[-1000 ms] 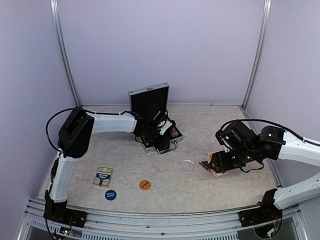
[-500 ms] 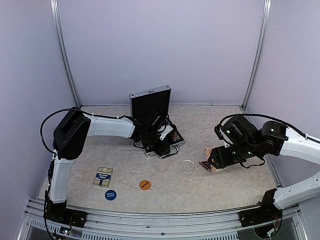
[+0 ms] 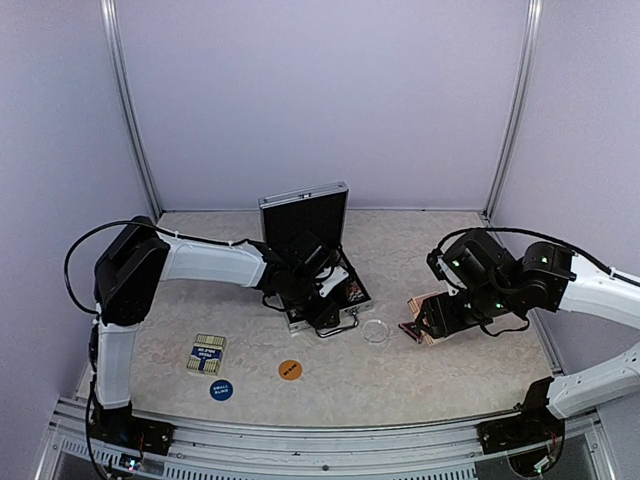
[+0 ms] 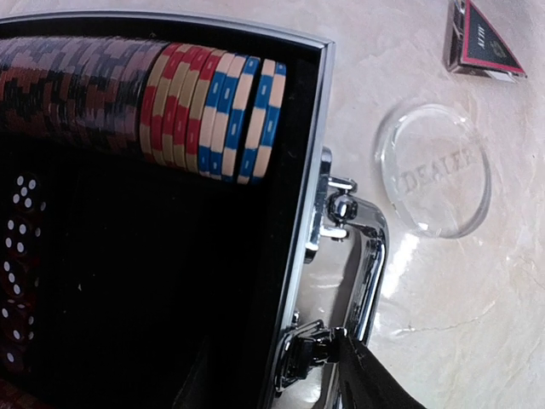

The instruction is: Pack up texas hold em set

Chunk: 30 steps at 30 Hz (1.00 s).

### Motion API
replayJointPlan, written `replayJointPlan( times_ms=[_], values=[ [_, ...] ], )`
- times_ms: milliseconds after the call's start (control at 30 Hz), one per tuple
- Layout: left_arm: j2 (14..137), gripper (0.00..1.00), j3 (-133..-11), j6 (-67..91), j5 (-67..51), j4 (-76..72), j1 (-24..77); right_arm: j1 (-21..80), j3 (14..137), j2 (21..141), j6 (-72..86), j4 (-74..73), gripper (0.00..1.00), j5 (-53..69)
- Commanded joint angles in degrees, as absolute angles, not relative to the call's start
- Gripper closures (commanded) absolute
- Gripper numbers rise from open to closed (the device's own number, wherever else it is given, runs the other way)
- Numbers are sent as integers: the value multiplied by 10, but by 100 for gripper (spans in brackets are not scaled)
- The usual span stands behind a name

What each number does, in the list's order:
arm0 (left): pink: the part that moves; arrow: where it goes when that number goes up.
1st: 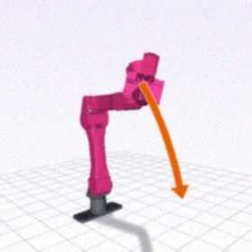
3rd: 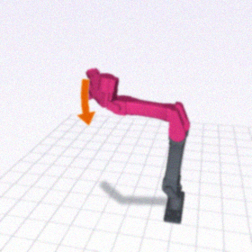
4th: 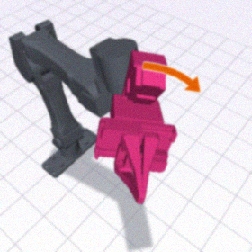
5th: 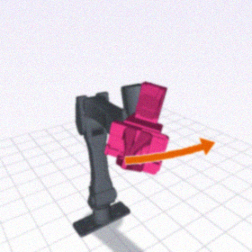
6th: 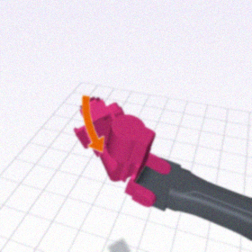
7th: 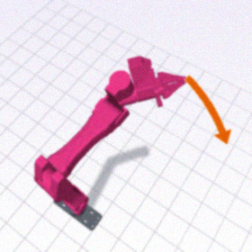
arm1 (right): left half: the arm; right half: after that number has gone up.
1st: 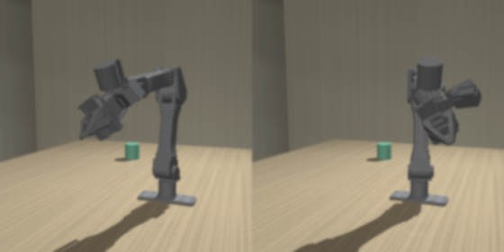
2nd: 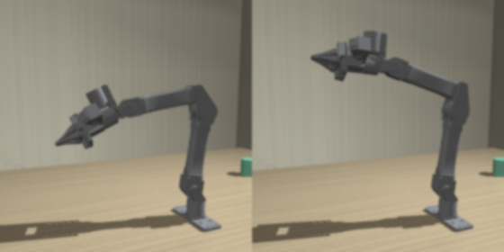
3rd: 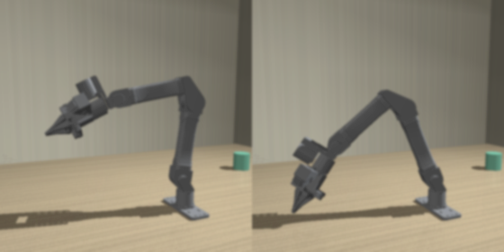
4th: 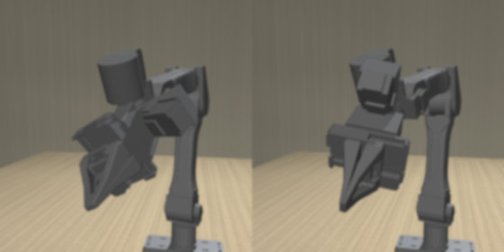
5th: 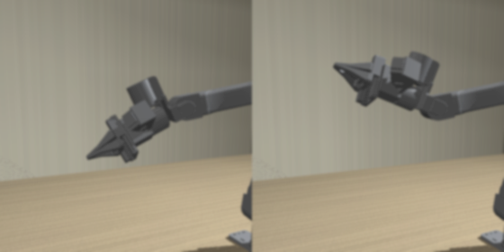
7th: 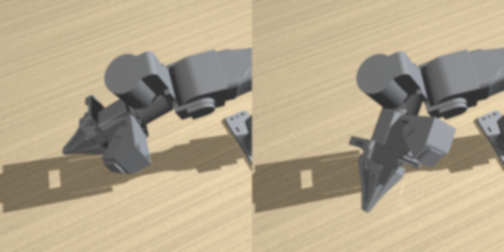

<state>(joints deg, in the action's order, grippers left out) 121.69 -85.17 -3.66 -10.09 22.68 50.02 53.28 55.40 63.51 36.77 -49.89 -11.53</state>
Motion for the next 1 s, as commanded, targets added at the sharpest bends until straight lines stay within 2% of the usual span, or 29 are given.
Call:
replayJointPlan(
  times_ms=[0, 500, 800, 967],
  values=[
    [1206, 52, -810, -23, -151, 330, 530, 530, 567, 632, 354, -482, 87, -114],
    [1151, 53, -753, -9, -134, 341, 540, 529, 588, 646, 292, -483, 89, -86],
    [1132, 53, -741, -3, -101, 344, 536, 529, 643, 702, 216, -472, 89, -81],
    [1107, 46, -748, -2, -95, 329, 528, 529, 686, 757, 141, -462, 90, -103]
  ],
)
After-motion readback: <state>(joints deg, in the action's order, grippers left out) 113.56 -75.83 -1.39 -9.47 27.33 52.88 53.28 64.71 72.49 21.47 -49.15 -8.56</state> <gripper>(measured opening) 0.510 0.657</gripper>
